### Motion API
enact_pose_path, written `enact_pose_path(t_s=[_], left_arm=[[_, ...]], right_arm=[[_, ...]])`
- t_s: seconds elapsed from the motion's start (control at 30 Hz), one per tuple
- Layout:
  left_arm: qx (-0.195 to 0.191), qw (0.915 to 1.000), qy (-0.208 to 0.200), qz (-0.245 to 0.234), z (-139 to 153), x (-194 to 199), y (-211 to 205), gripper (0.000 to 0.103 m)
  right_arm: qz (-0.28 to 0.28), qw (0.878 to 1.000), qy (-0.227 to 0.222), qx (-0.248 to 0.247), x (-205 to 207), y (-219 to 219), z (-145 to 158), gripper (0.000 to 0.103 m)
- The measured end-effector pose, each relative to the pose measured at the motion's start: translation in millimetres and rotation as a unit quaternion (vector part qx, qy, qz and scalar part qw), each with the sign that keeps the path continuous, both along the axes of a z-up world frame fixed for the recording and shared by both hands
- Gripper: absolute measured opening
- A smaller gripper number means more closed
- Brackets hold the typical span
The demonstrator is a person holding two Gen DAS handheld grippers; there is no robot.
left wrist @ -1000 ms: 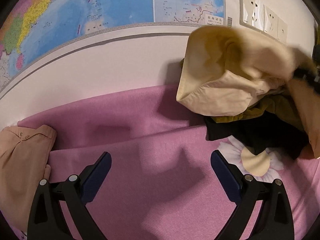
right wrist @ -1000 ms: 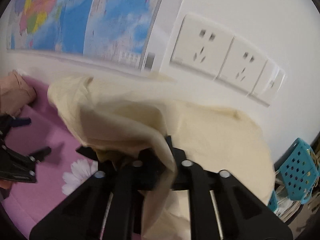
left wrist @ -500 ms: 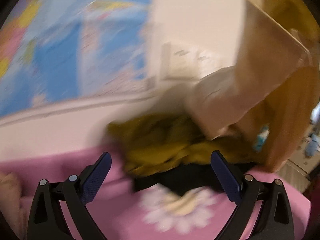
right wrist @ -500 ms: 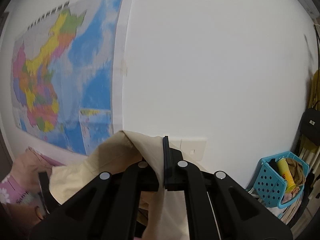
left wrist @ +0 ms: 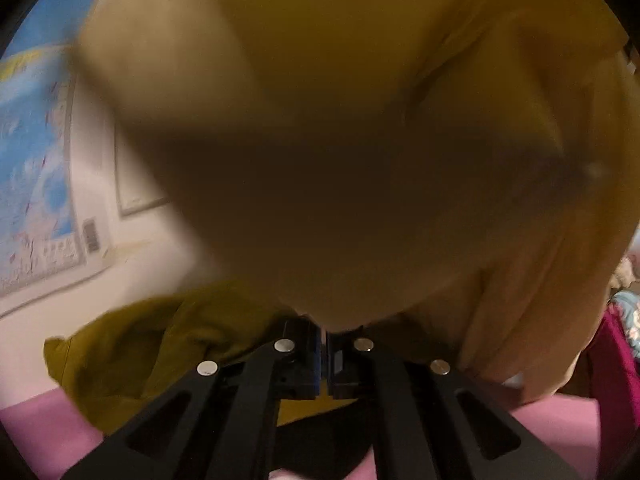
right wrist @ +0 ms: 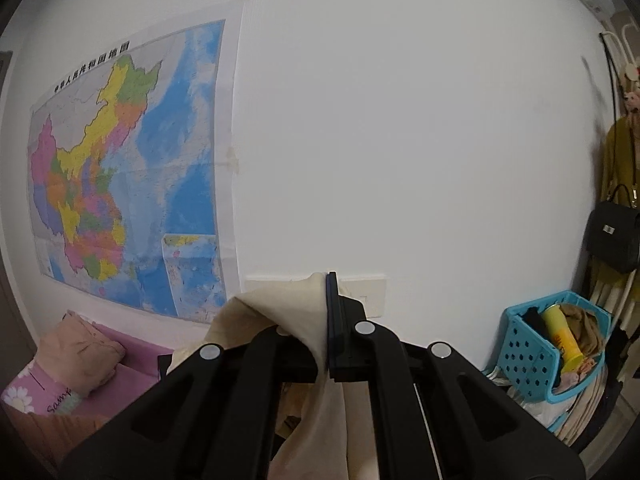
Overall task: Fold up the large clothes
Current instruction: 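Grasp the cream shirt with both grippers and lift it off the bed, then raise the shirt high with both grippers and shake it out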
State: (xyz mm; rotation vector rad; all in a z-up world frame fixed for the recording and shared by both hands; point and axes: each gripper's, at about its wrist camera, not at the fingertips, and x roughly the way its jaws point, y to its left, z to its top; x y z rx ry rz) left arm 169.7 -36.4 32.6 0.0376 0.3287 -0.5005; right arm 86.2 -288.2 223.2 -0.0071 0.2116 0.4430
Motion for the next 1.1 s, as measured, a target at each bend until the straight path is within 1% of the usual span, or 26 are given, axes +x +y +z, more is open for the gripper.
enact_pose_path(t_s=[0.07, 0.17, 0.27, 0.3, 0.33, 0.37, 0.4, 0.47, 0.5, 0.53, 0.57, 0.6, 0.63, 0.67, 0.7, 0.73, 0.77, 0.8, 0.87, 0.9, 0.93, 0.97, 1.0, 1.07, 1.1], left_arm=[[-0.025, 0.9993, -0.025, -0.01, 22.1, -11.9, 1.6, 0.0], [-0.074, 0.9952, -0.057, -0.026, 69.2, -34.5, 16.3, 0.0], [-0.081, 0.9918, -0.093, -0.033, 97.7, -59.3, 27.6, 0.0], [-0.085, 0.9901, -0.104, -0.04, 105.0, -72.7, 33.2, 0.016], [-0.087, 0.9892, -0.107, -0.049, 107.5, -81.3, 36.9, 0.033], [-0.089, 0.9879, -0.111, -0.063, 106.7, -95.1, 42.1, 0.068], [-0.092, 0.9864, -0.115, -0.073, 104.5, -101.7, 43.9, 0.091], [-0.085, 0.9828, -0.136, -0.091, 91.7, -120.5, 44.1, 0.093], [-0.073, 0.982, -0.145, -0.098, 83.1, -128.1, 38.3, 0.095], [-0.06, 0.9832, -0.142, -0.097, 73.3, -129.8, 30.2, 0.096], [-0.053, 0.9841, -0.138, -0.099, 69.0, -123.6, 25.9, 0.096], [-0.042, 0.9831, -0.133, -0.118, 57.3, -120.9, 8.0, 0.096], [-0.028, 0.982, -0.136, -0.128, 59.4, -121.1, -9.9, 0.095], [-0.005, 0.981, -0.144, -0.13, 52.8, -122.1, -22.8, 0.084], [0.0, 0.9801, -0.141, -0.139, 49.4, -114.5, -25.3, 0.049], [-0.001, 0.9801, -0.13, -0.15, 47.9, -105.6, -26.8, 0.029], [-0.013, 0.9821, -0.11, -0.152, 52.7, -103.1, -25.5, 0.006], [-0.03, 0.9837, -0.098, -0.148, 58.1, -102.6, -19.7, 0.005], [-0.059, 0.9853, -0.097, -0.127, 70.7, -101.3, 0.8, 0.004], [-0.086, 0.985, -0.091, -0.119, 81.6, -101.7, 21.1, 0.003], [-0.104, 0.9839, -0.092, -0.113, 89.9, -104.4, 36.4, 0.002], [-0.123, 0.9814, -0.111, -0.097, 104.0, -114.6, 59.2, 0.002], [-0.129, 0.9795, -0.127, -0.088, 114.1, -123.9, 73.4, 0.002], [-0.132, 0.9768, -0.156, -0.064, 136.3, -146.0, 99.4, 0.002], [-0.129, 0.9737, -0.181, -0.047, 151.6, -163.2, 116.5, 0.002]], right_arm=[[-0.004, 1.0, -0.014, 0.014, -11.8, -11.8, 13.8, 0.002], [-0.012, 0.999, -0.05, 0.015, -37.3, -21.8, 40.4, 0.002], [-0.005, 0.996, -0.092, 0.023, -75.9, -29.5, 78.5, 0.001], [-0.003, 0.995, -0.103, 0.02, -85.4, -29.6, 86.3, 0.001], [-0.001, 0.993, -0.113, 0.024, -95.9, -30.2, 93.7, 0.001], [0.004, 0.993, -0.118, 0.028, -104.7, -30.5, 99.5, 0.001], [0.01, 0.992, -0.125, 0.024, -117.6, -28.5, 106.2, 0.001], [0.018, 0.991, -0.131, 0.022, -132.2, -25.6, 110.5, 0.001], [0.027, 0.991, -0.131, 0.025, -141.4, -24.9, 112.2, 0.001], [0.029, 0.991, -0.131, 0.028, -145.6, -24.9, 112.0, 0.001], [0.036, 0.991, -0.126, 0.032, -149.2, -24.4, 111.9, 0.001], [0.042, 0.991, -0.12, 0.033, -153.5, -23.0, 111.1, 0.001], [0.046, 0.991, -0.119, 0.031, -158.7, -20.2, 109.5, 0.001], [0.049, 0.991, -0.118, 0.027, -163.4, -18.1, 108.7, 0.001], [0.051, 0.991, -0.119, 0.023, -169.5, -16.0, 107.8, 0.001], [0.053, 0.991, -0.118, 0.026, -175.5, -15.7, 107.7, 0.001], [0.056, 0.991, -0.118, 0.027, -181.7, -16.2, 108.4, 0.001], [0.051, 0.991, -0.121, 0.027, -186.8, -18.1, 108.4, 0.001], [0.05, 0.99, -0.122, 0.039, -200.3, -28.2, 110.5, 0.001], [0.051, 0.99, -0.125, 0.047, -211.0, -36.1, 112.4, 0.001], [0.046, 0.989, -0.132, 0.048, -220.5, -41.4, 113.7, 0.001], [0.044, 0.989, -0.135, 0.049, -226.5, -45.4, 114.3, 0.001], [0.045, 0.988, -0.139, 0.052, -238.2, -52.4, 115.0, 0.001], [0.042, 0.987, -0.142, 0.055, -252.2, -60.6, 112.3, 0.001], [0.044, 0.988, -0.141, 0.055, -255.9, -62.0, 110.8, 0.001]])
